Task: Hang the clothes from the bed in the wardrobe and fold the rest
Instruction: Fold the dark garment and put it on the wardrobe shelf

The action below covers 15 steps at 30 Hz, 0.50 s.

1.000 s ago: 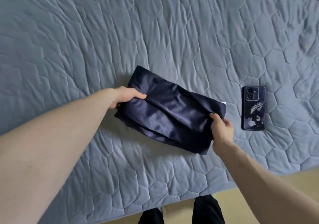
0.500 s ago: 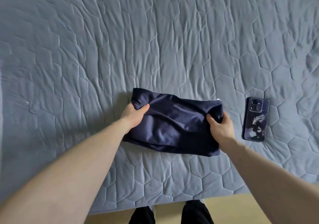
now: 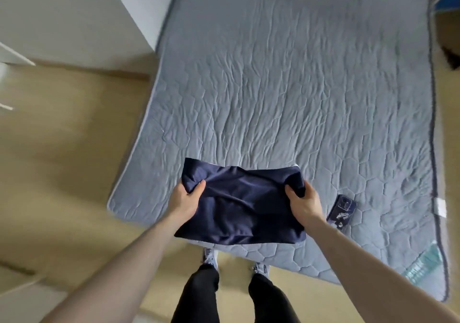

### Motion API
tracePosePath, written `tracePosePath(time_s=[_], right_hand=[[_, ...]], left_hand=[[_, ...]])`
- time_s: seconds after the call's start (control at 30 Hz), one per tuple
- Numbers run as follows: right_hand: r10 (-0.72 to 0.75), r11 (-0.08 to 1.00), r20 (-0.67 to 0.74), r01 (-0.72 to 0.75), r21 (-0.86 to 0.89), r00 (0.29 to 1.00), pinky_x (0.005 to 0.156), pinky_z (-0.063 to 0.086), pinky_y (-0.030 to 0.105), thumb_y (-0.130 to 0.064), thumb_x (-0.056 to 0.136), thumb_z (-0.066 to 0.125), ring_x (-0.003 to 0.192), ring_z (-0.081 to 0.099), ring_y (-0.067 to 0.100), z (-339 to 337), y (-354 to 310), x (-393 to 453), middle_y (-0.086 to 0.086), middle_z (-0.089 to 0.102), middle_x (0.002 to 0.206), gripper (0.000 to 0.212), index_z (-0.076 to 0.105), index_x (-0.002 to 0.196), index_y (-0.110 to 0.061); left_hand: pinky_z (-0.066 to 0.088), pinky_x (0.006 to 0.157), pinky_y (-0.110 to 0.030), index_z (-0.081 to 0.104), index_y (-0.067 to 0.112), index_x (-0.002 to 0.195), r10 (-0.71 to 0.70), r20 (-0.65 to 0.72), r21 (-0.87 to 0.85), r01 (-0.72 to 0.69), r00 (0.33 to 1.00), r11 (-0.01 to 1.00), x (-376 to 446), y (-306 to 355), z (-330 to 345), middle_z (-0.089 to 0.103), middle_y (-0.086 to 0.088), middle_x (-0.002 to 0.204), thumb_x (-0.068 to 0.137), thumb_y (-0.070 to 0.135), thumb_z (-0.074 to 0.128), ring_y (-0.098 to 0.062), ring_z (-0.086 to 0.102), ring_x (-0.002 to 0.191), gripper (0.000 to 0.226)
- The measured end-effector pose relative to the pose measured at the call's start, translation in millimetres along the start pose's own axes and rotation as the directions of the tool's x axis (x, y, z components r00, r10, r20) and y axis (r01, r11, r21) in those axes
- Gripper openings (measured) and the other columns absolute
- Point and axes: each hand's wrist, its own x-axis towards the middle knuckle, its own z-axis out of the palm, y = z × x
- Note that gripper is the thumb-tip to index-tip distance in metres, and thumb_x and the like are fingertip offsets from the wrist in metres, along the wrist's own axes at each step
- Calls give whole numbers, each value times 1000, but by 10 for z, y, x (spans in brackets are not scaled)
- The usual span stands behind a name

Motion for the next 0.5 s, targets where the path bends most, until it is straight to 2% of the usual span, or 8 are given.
tracePosePath(time_s=[0.07,0.13,0.23,0.3,0.4,0.43,0.5], right_hand=[[-30,1000,53,30,-4,998,71,47,31,-31,95,68,86,67,12,76,-308,-271,-7,71,90,5,65,97,-28],[-85,996,129,90,-29,988,74,48,33,-33,94,69,87,67,13,238,-764,-562,-7,72,89,5,65,92,-32],[-188,976,249,208,-59,950,73,51,33,-31,95,69,88,69,15,645,-1453,-1091,-6,74,89,5,66,92,-30],[-220,962,314,259,-89,923,83,55,38,-32,95,69,92,70,19,926,-1797,-1290,-3,74,94,4,67,98,-29],[-315,910,426,398,-117,848,86,56,40,-31,95,69,91,70,18,1492,-2397,-1727,-4,74,94,4,66,96,-32],[-374,868,477,481,-123,796,85,56,39,-30,95,69,89,70,17,2010,-2748,-2076,-4,74,92,5,65,94,-32],[-391,845,510,518,-131,767,83,55,37,-29,95,70,90,70,15,2285,-3002,-2245,-7,74,91,6,65,93,-33]], left_hand=[[46,88,-30,67,17,113,18,-41,-31,-19,999,999,-266,5,-447,73,2,107,95,41,70,-28,66,114,30],[46,83,-27,69,20,108,32,-104,-83,-41,994,996,-510,18,-993,73,10,99,96,39,69,-21,68,106,22],[48,80,-25,71,23,108,-2,-226,-215,-48,974,975,-931,-135,-1826,76,10,97,97,39,68,-13,70,100,19],[51,85,-31,69,25,110,-43,-282,-270,-37,958,962,-1088,-283,-2231,76,10,100,96,41,69,-14,70,99,21],[53,91,-37,66,31,112,-86,-389,-338,-56,917,939,-1307,-540,-2952,75,11,103,95,45,68,-11,69,99,22],[53,88,-35,66,33,111,-109,-450,-389,-84,886,917,-1412,-788,-3507,74,12,103,95,46,68,-9,68,98,21],[50,78,-26,65,38,104,-146,-479,-415,-77,865,907,-1412,-889,-3814,73,16,99,93,49,68,-5,67,94,16]])
